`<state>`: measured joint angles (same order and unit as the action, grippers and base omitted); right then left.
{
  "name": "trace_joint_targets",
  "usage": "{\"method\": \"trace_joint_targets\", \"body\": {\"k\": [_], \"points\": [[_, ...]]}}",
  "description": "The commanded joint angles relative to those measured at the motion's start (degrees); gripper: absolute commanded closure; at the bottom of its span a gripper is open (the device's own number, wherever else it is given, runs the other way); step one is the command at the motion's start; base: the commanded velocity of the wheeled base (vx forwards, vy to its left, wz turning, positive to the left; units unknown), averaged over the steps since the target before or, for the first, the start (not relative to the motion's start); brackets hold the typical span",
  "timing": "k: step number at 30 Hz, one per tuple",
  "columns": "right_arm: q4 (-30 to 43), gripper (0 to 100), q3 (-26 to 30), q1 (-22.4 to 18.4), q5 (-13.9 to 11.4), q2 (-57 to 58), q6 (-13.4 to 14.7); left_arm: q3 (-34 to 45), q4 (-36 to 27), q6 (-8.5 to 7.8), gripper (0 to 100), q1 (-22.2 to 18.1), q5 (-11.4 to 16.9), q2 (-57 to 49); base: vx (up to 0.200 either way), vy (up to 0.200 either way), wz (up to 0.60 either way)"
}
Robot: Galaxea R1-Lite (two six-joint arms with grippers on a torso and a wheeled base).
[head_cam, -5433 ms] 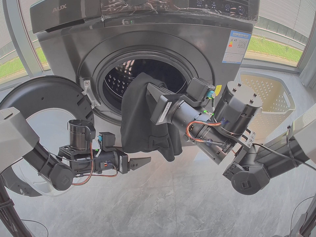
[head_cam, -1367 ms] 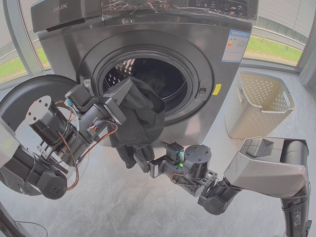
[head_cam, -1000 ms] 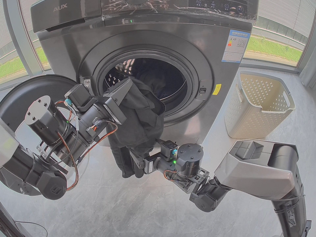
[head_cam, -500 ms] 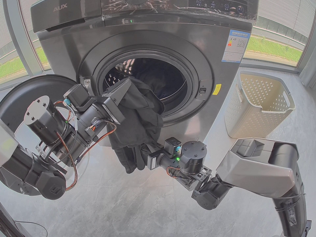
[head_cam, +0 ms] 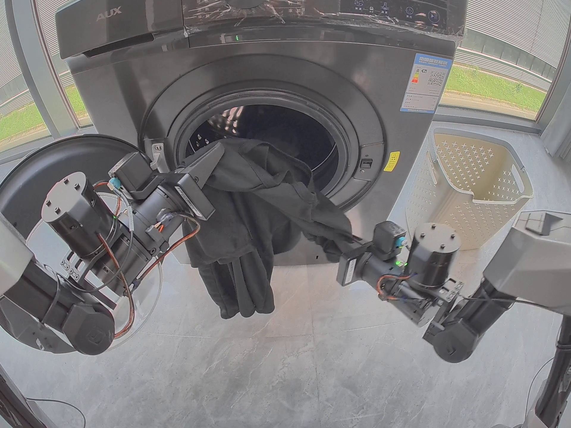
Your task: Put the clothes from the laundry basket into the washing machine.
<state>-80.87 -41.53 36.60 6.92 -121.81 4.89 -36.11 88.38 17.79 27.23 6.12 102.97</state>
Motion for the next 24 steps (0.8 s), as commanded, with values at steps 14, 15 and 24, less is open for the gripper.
{"method": "trace_joint_targets", "body": {"k": [14, 15, 24], "points": [[-0.69, 100, 3.39, -4.43, 1.34, 14.58, 2.58, 3.59, 0.04, -0.03, 100, -0.16, 0.65, 0.21, 0.000, 0.000, 0.00], [-0.78, 100, 3.48, -4.43, 1.34, 14.76, 2.67, 4.03, 0.12, -0.21, 100, -0.16, 0.65, 0.30, 0.000, 0.000, 0.00], [-1.13, 100, 2.69, -3.55, 1.16, 17.75, 2.76, 11.06, 0.12, -0.91, 100, 1.15, 4.25, 2.85, 0.000, 0.000, 0.00]]}}
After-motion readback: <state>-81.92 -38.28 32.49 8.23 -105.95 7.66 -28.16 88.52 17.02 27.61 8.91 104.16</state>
